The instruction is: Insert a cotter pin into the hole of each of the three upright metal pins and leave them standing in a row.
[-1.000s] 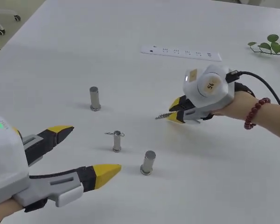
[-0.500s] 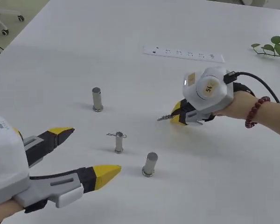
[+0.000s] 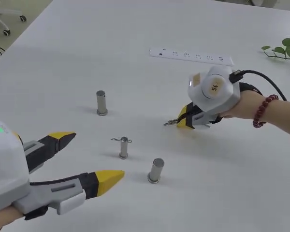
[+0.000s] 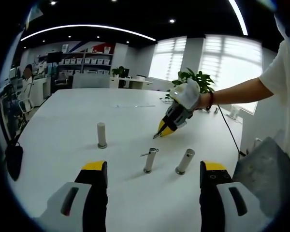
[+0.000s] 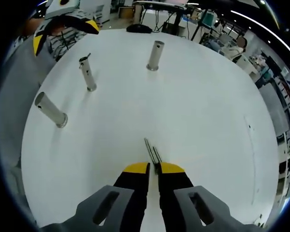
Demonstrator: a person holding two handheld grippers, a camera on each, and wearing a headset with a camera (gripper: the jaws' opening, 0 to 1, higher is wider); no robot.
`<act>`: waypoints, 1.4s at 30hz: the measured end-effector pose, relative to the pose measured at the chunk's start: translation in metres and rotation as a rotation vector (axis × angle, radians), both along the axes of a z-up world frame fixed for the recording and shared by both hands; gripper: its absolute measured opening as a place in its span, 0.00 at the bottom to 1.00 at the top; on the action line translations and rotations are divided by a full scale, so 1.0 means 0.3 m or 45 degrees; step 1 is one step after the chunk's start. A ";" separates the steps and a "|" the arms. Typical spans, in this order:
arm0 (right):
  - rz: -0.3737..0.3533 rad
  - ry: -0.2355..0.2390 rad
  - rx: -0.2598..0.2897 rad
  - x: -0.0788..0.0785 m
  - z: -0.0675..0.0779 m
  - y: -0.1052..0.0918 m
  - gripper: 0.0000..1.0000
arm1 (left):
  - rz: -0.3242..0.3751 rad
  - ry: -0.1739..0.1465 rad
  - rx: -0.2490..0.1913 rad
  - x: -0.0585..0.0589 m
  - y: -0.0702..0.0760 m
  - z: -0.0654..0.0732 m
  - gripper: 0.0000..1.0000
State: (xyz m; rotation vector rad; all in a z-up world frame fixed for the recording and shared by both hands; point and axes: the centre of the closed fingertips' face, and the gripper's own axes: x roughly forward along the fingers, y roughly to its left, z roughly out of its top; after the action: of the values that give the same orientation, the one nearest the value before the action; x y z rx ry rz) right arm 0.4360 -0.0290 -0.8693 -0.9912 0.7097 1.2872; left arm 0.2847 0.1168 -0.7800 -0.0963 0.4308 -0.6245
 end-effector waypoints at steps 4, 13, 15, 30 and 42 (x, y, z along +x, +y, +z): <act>0.013 0.017 -0.020 -0.009 -0.001 0.005 0.07 | 0.003 0.000 -0.001 0.000 0.004 0.001 0.77; 0.018 0.075 -0.056 -0.032 0.007 0.013 0.06 | -0.001 -0.002 0.001 -0.005 0.006 0.003 0.77; 0.017 0.084 -0.062 -0.034 0.008 0.014 0.07 | -0.003 -0.002 0.004 -0.005 0.006 0.004 0.77; 0.029 0.134 -0.109 -0.047 0.008 0.000 0.06 | -0.012 0.000 0.009 -0.008 0.005 0.005 0.76; 0.023 0.160 -0.116 -0.050 0.010 -0.004 0.04 | -0.023 0.006 0.021 -0.012 0.000 0.001 0.75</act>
State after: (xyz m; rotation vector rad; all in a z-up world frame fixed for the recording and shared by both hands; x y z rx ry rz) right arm 0.4210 -0.0302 -0.8664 -0.9979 0.8641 1.3514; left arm 0.2812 0.1168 -0.7796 -0.0787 0.4417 -0.6384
